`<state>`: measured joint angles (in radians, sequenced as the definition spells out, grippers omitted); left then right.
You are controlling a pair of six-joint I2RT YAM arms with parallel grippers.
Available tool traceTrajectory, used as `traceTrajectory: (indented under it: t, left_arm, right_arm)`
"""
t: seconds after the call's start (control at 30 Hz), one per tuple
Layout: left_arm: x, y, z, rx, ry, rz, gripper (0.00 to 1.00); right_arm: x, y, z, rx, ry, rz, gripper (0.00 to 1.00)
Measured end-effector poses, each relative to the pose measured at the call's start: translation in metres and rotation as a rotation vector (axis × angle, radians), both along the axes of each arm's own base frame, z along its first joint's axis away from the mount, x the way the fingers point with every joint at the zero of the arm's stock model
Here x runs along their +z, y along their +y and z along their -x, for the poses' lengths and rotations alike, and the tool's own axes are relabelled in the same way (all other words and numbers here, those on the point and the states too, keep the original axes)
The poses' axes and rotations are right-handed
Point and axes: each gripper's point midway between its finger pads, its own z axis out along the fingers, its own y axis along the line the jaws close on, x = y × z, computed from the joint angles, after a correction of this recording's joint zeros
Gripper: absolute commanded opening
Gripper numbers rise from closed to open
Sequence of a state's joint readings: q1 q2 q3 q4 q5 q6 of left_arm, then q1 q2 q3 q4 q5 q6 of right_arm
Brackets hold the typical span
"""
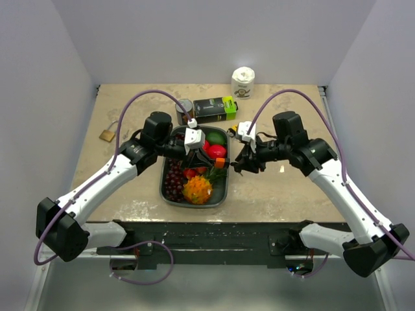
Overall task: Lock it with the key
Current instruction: Lock the lock, then place the key at the center of the board.
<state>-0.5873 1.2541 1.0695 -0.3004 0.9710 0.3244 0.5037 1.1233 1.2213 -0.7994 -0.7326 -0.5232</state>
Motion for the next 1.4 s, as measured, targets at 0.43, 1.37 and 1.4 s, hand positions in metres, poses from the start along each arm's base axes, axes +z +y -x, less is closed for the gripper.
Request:
traceTrajectory:
  t: [0.43, 1.37, 1.4]
  left_arm:
    - [-0.011, 0.005, -0.017, 0.025, -0.019, -0.018, 0.00]
    - [-0.031, 0.035, -0.078, 0.197, -0.047, -0.080, 0.00]
    - [-0.030, 0.034, -0.078, 0.200, -0.048, -0.077, 0.00]
  right_arm:
    - [-0.015, -0.022, -0.018, -0.055, 0.007, 0.002, 0.00]
    - [-0.177, -0.295, -0.200, -0.863, 0.229, 0.381, 0.00]
    - [-0.181, -0.299, -0.205, -0.872, 0.230, 0.387, 0.00]
